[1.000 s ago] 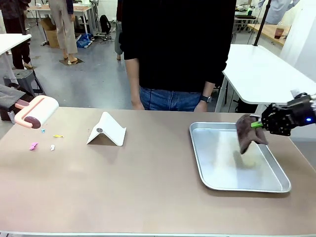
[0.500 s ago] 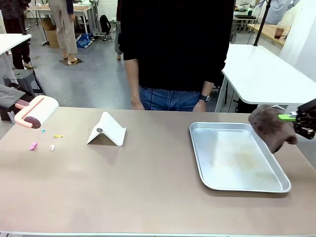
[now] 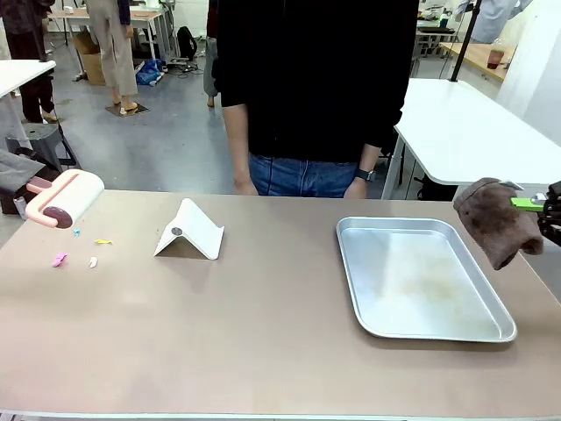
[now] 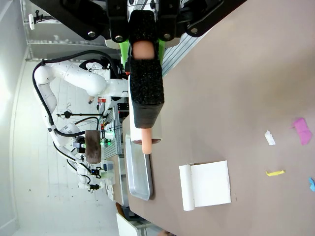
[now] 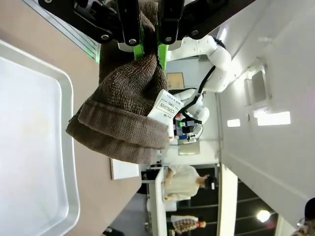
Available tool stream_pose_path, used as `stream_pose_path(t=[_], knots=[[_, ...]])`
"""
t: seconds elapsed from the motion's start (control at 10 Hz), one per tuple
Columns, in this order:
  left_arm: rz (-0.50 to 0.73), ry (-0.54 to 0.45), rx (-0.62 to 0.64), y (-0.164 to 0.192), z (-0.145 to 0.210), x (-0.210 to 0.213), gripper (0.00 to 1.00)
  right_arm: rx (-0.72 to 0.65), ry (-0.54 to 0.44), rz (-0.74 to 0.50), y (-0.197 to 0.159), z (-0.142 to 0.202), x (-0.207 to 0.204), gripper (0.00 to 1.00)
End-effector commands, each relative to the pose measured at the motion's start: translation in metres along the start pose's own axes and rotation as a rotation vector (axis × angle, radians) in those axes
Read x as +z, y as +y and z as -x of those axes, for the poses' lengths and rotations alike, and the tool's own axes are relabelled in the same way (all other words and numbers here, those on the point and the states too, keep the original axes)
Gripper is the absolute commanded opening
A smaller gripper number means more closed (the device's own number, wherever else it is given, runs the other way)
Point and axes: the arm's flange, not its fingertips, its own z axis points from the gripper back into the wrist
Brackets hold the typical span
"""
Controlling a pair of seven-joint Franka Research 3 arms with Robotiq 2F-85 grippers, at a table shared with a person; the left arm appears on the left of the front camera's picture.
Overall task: Clean the surface of the table.
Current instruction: If a person points to the right, clean the right side of the table with your right hand, and if they point to the left, clean the left side with your left hand, then clean the area not pointed to by the person.
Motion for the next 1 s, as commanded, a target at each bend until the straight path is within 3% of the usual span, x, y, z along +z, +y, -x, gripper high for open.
stream_pose_path(t=[0.0,0.9], knots=[[0.008,0.009,-0.014,-0.0025,0.0028,0.0025,0.05,-0.006,0.031,-0.008,-0.0055,0.0012,0.0004,0.12],[0.008,0.009,-0.014,-0.0025,0.0028,0.0025,0.05,-0.006,0.031,-0.008,-0.0055,0.0012,0.0004,0.12]])
